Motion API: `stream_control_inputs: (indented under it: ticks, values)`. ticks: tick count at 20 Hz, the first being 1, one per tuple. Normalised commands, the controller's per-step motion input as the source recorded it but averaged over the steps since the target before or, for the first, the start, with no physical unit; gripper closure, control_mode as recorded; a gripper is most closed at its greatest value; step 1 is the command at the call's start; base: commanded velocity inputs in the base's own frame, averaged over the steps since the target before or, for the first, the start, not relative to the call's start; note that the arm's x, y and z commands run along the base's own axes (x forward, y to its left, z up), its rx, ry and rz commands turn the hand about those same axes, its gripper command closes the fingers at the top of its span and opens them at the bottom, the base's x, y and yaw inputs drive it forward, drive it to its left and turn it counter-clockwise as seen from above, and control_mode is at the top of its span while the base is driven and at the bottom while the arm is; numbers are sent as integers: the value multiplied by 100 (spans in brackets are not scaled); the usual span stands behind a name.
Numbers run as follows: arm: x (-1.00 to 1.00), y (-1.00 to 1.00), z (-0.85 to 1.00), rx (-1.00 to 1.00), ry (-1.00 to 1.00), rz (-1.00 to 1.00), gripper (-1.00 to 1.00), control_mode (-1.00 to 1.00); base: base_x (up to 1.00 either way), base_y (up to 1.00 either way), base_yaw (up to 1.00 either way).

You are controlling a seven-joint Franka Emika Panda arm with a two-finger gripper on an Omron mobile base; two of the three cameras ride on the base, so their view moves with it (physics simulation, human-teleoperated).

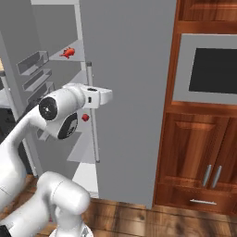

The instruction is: There's a fish in the fridge that needs to be moved to the freezer for freezing. Pick up the fish from the fridge, place it on any shelf in the freezer, and close the fridge and freezer doors when done.

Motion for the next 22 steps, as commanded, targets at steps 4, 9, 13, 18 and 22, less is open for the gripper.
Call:
stream_control_inputs:
  ticks: [4, 9, 13, 18, 22]
  values:
    - [-84, 27, 35, 0, 32, 0, -100, -100, 0, 0, 0]
    - [-71, 92, -37, 2, 3, 0, -100, -100, 0, 0, 0]
    - [-39, 100, -76, 5, 0, 1, -100, -100, 0, 0, 0]
    - [-35, 97, -36, 1, 0, 0, -100, -100, 0, 0, 0]
    - [-3, 100, -24, 1, 0, 3, -100, -100, 0, 0, 0]
